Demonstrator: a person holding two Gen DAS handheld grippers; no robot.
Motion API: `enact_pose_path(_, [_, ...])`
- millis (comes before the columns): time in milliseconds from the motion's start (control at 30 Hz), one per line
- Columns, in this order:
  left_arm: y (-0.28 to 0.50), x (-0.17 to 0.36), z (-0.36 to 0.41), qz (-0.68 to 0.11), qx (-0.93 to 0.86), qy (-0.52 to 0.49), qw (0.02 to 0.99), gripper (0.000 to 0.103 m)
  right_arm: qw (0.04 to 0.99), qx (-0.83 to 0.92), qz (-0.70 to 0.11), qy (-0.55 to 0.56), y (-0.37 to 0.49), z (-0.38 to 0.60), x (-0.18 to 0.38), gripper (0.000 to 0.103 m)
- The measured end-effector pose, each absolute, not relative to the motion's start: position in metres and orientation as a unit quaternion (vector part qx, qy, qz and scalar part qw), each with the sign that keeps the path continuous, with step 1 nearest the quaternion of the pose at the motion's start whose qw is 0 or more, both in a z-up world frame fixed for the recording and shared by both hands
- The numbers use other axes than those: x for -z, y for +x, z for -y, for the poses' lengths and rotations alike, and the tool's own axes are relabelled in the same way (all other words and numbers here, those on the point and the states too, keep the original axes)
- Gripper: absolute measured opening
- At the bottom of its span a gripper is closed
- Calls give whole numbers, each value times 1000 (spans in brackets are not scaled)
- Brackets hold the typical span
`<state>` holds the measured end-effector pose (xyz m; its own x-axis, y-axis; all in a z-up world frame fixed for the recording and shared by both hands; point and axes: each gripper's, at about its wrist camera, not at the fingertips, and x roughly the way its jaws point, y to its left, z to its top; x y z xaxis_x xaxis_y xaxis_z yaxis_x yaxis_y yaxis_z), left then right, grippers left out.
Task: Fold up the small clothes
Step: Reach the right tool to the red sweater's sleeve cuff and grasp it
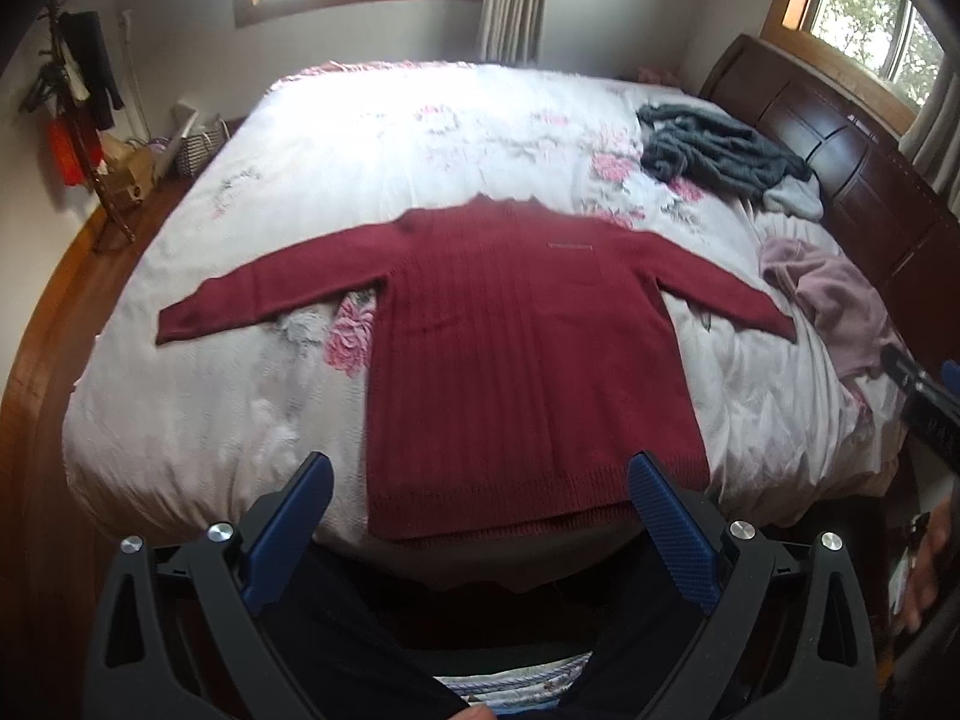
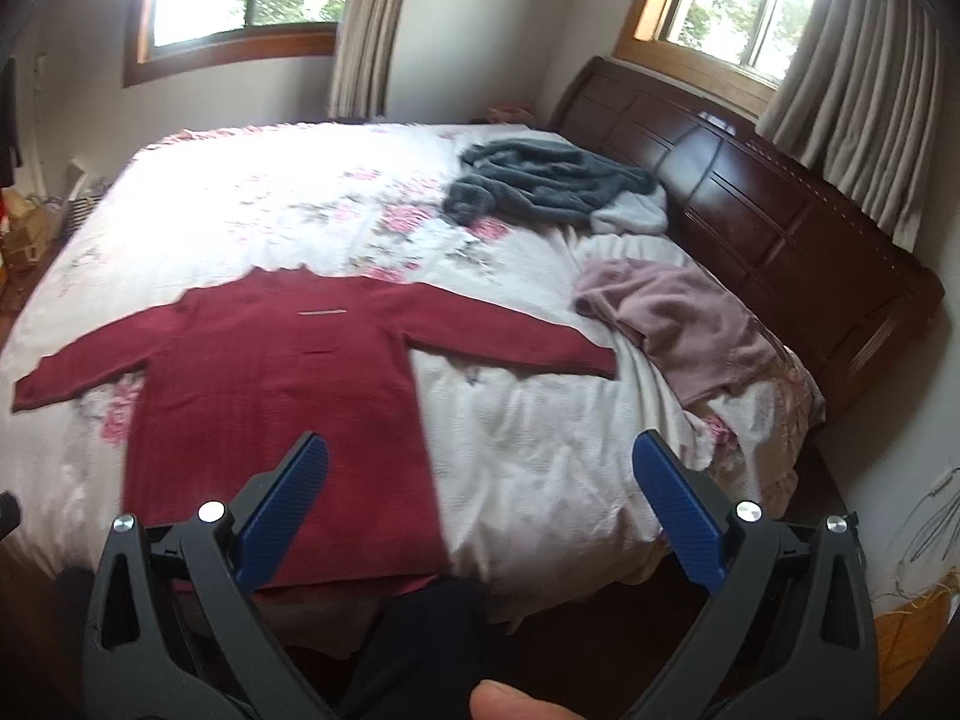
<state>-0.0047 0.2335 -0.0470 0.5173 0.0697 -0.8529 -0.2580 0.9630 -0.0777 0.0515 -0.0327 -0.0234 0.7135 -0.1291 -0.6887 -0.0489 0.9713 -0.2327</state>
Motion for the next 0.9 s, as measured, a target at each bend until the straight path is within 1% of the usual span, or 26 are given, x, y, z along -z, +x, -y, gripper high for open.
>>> enact_pose_path(133, [15, 70, -231, -478, -80, -97, 869, 99, 911, 41, -394, -114, 83, 52, 46, 100])
enact_pose_path(233, [33, 92, -238, -493, -28, -147, 857, 99, 911, 35, -398, -102, 109, 67, 67, 100])
enact_pose_path(300, [49, 113, -242, -515, -16, -172, 839, 99, 908, -18, -412, -76, 132, 81, 87, 100])
enact_pose_path(400, [66, 133, -242, -525, -10, -177, 832, 99, 887, -38, -459, 21, 179, 121, 130, 100])
enact_pose_path(500, [81, 152, -246, -541, -3, -196, 818, 99, 873, -5, -483, 66, 220, 159, 163, 100])
enact_pose_path(533, [85, 160, -247, -546, -4, -202, 813, 99, 864, 10, -493, 98, 239, 182, 178, 100])
enact_pose_path(667, [101, 176, -254, -557, -2, -215, 802, 99, 829, 51, -498, 247, 285, 258, 223, 100])
enact_pose_path(733, [108, 184, -256, -560, -3, -215, 800, 99, 807, 70, -494, 316, 308, 295, 249, 94])
enact_pose_path(767, [109, 186, -258, -561, -4, -215, 800, 99, 797, 77, -496, 335, 317, 309, 260, 83])
enact_pose_path(800, [113, 189, -260, -561, -6, -215, 799, 99, 785, 80, -498, 360, 326, 322, 272, 67])
enact_pose_path(833, [115, 191, -261, -562, -6, -216, 798, 99, 767, 74, -496, 401, 338, 338, 287, 63])
enact_pose_path(867, [119, 194, -263, -564, -7, -217, 797, 99, 750, 70, -491, 438, 348, 352, 301, 57])
enact_pose_path(900, [122, 196, -264, -565, -7, -218, 796, 99, 742, 68, -485, 459, 354, 361, 308, 52])
